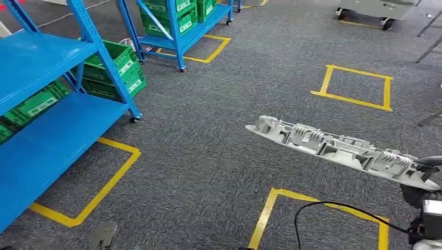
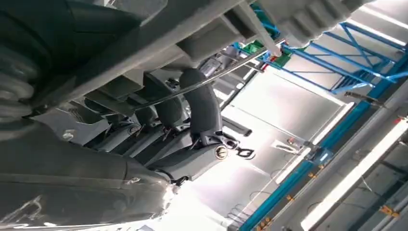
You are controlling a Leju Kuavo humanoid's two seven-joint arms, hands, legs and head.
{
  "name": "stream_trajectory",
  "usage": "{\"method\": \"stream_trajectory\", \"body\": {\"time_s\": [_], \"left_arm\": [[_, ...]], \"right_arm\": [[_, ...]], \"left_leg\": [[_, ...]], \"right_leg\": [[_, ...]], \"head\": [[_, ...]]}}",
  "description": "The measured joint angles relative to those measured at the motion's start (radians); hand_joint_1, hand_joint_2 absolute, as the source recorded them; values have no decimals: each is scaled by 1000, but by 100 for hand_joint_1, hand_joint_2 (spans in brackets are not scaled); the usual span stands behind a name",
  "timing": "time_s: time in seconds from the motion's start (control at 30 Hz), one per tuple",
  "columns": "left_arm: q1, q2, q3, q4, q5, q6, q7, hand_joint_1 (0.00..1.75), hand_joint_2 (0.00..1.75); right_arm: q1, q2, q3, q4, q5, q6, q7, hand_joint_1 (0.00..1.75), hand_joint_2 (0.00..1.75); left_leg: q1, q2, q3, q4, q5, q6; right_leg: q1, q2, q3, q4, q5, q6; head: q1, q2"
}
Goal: Take the parts from the cabinet and place them on the table.
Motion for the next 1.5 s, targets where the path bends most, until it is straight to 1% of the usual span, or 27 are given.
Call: {"method": "stream_trajectory", "body": {"time_s": [0.03,0.07,0.1,0.2,0.23,0.3,0.4,0.43,0.47,0.5,0.53,0.57,0.6,0.7,0.77,0.8,0.87,0.93,1.0,1.03,1.07,1.2,1.27,1.3,1.4,1.43,1.5], "left_arm": [[1,0,-1,0,-4,-2,0,0,175],[0,0,-3,0,-11,-3,0,0,175],[-3,1,-7,0,-16,-3,0,0,175],[-11,-1,-18,0,-27,1,1,0,175],[-15,-2,-22,0,-27,1,2,0,175],[-15,-2,-25,0,-21,2,2,0,175],[-2,-2,-24,0,-18,0,2,0,175],[0,-2,-24,0,-16,0,2,0,175],[0,-2,-24,0,-16,0,2,0,175],[-1,-2,-24,0,-14,0,2,0,175],[1,-2,-25,0,-13,0,2,0,175],[3,-2,-25,0,-12,0,2,0,175],[5,-1,-25,0,-12,0,2,0,175],[-1,-2,-25,0,-11,4,1,0,175],[-10,-3,-25,0,-13,5,-1,0,175],[-11,-3,-25,0,-13,3,-3,0,175],[-9,-2,-25,0,-15,3,-5,0,175],[-8,-2,-25,0,-16,3,-5,0,175],[-10,-2,-25,0,-18,5,-5,0,175],[-11,-2,-25,0,-18,6,-5,0,175],[-11,1,-25,0,-18,6,-5,0,175],[-7,5,-25,0,-15,6,-7,0,175],[-8,3,-25,0,-23,3,-7,0,175],[-8,3,-26,0,-29,5,-2,0,175],[-2,2,-28,0,-33,13,13,0,175],[0,2,-28,0,-33,14,18,0,175],[-1,2,-29,0,-33,16,21,0,175]], "right_arm": [[0,0,1,0,0,0,0,175,175],[-5,0,3,2,0,-2,1,175,175],[-9,0,6,2,0,-4,-1,175,175],[-10,0,6,3,1,-7,0,175,175],[-8,0,6,3,1,-9,0,175,175],[-21,0,11,7,1,-11,-2,175,175],[-22,0,12,11,1,-11,-2,175,175],[-21,0,13,12,1,-11,-2,175,175],[-21,0,13,12,1,-11,-2,175,175],[-21,0,13,12,1,-11,-2,175,175],[-21,0,13,12,1,-11,-2,175,175],[-26,0,13,15,0,-11,-2,175,175],[-32,0,17,17,0,-12,-2,175,175],[-25,1,18,17,0,-15,-2,175,175],[-24,0,20,17,1,-17,-3,175,175],[-26,0,21,17,0,-18,-3,175,175],[-28,0,24,18,-2,-19,-3,175,175],[-27,0,24,20,-2,-21,-3,175,175],[-28,0,25,19,-1,-22,-3,175,175],[-29,0,26,19,-2,-22,-3,175,175],[-31,0,26,19,-1,-23,-3,175,175],[-31,1,27,20,-2,-27,-3,175,175],[-33,1,27,19,-2,-28,-4,175,175],[-35,1,29,19,-2,-28,-4,175,175],[-35,1,35,20,-2,-28,-4,175,175],[-35,1,36,20,-2,-29,-4,175,175],[-35,1,37,20,-2,-29,-4,175,175]], "left_leg": [[-3,9,13,-4,-16,-5],[-6,17,26,-3,-27,-12],[-11,23,23,-16,-33,-19],[-13,37,48,-14,-14,-39],[-10,12,17,48,5,-33],[-14,-31,-116,238,2,-23],[-17,-42,-270,328,-134,-27],[-16,-42,-294,312,-137,-28],[-16,-43,-299,270,-103,-28],[-15,-49,-292,205,-26,-28],[-13,-73,-284,136,79,-28],[-7,-118,-299,61,193,-29],[-9,-121,-295,19,220,-23],[-9,-93,-289,30,236,-13],[-7,-78,-282,28,228,1],[-7,-70,-280,28,224,6],[-7,-47,-280,28,219,9],[-7,-29,-280,28,216,8],[-6,-14,-279,28,215,5],[-5,-8,-278,29,216,1],[-14,-7,-277,32,217,-8],[-6,22,-268,24,219,-35],[-1,-9,-278,55,182,-45],[-3,-26,-302,120,142,-45],[-4,-40,-396,340,49,-41],[-6,-40,-396,345,57,-39],[-10,-45,-337,241,121,-29]], "right_leg": [[5,-43,27,-79,57,-7],[19,-53,26,-85,23,-10],[19,-49,34,-82,9,-28],[16,-9,55,-95,-3,-45],[13,0,70,-102,-5,-49],[13,17,90,-110,-23,-60],[13,60,125,-111,-56,-65],[14,74,144,-111,-69,-64],[13,86,166,-110,-84,-60],[13,97,192,-110,-101,-59],[13,104,204,-112,-116,-58],[14,116,222,-98,-124,-54],[14,130,211,-94,-135,-49],[11,161,207,-93,-154,-36],[17,71,197,-51,-193,-20],[15,42,162,19,-231,-13],[6,23,69,182,-294,-3],[-4,21,44,198,-269,3],[-12,10,99,61,-182,10],[-16,-15,148,-39,-138,16],[-14,-59,168,-86,-133,22],[-5,-12,157,-86,-117,-19],[-9,7,164,-93,-111,-38],[-9,18,163,-93,-116,-50],[-1,47,165,-93,-117,-58],[0,61,166,-93,-117,-59],[1,86,173,-92,-120,-56]], "head": [[1,0],[4,0],[5,0],[2,0],[1,0],[2,0],[0,0],[-1,0],[0,0],[-1,0],[0,0],[1,-1],[-2,0],[0,0],[4,0],[2,0],[3,0],[3,0],[3,0],[3,0],[4,0],[-6,0],[-6,0],[-8,0],[-9,0],[-10,0],[-9,0]]}}
